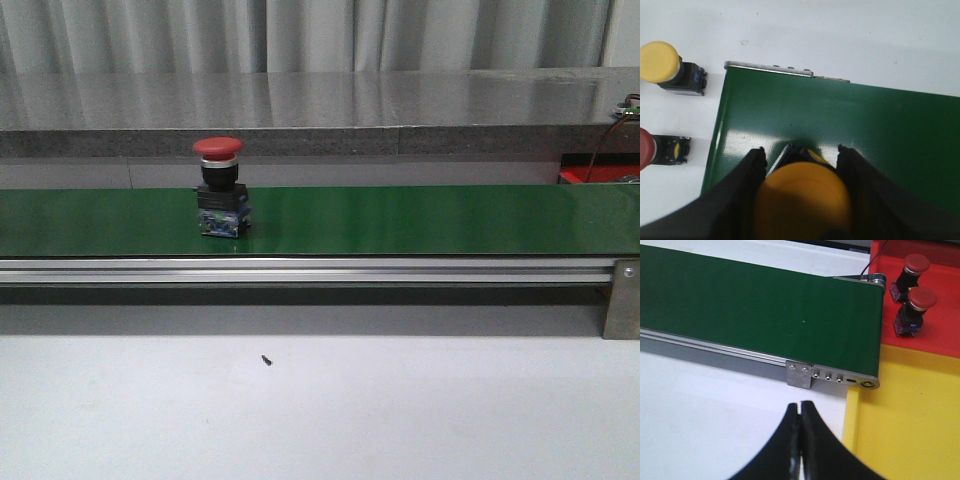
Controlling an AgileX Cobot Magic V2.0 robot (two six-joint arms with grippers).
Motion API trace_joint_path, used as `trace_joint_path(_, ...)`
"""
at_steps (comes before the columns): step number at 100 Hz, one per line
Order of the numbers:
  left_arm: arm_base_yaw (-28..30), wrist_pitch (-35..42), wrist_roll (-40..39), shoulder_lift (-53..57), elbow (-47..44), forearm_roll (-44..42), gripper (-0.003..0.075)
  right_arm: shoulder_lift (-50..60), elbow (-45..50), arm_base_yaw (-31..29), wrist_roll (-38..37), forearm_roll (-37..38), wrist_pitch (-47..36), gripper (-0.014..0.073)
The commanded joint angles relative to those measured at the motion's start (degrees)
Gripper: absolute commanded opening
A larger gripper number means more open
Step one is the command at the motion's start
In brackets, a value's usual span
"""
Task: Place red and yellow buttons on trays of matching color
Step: 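Set the yellow button on the belt and open the left gripper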
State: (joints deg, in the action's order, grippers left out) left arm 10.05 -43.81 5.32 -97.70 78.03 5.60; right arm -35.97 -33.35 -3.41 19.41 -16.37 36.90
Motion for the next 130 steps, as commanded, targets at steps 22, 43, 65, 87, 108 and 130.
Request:
trace_joint_path(22,-0.4,3.1,0.1,-1.4,1.7,2.2,0.0157,0.2,-1.5,0.0,0.5,-1.0,-3.3,-0.0068)
trace_joint_path(43,-0.4,3.1,0.2,-1.5,1.7,2.7,0.044,0.2,-1.5,0.0,0.5,-1.0,-3.3,-0.0068)
trace_joint_path(65,-0.4,2.8,0.2,-0.7,1.7,3.2,0.058,0.2,-1.5,0.0,0.5,-1.0,-3.3,-0.0068)
trace_joint_path(87,-0.4,3.8,0.3,5.6,1.7,3.9,0.0579,0.2,-1.5,0.0,0.5,-1.0,-3.3,-0.0068)
trace_joint_path(108,-0.4,5.5,6.2,15.2,1.2,7.2,0.0568,0.2,-1.5,0.0,0.5,-1.0,-3.3,-0.0068)
trace_joint_path(130,-1.1,12.3,10.8,25.8,-7.6,13.2,0.0489,0.2,-1.5,0.0,0.5,-1.0,-3.3,-0.0068)
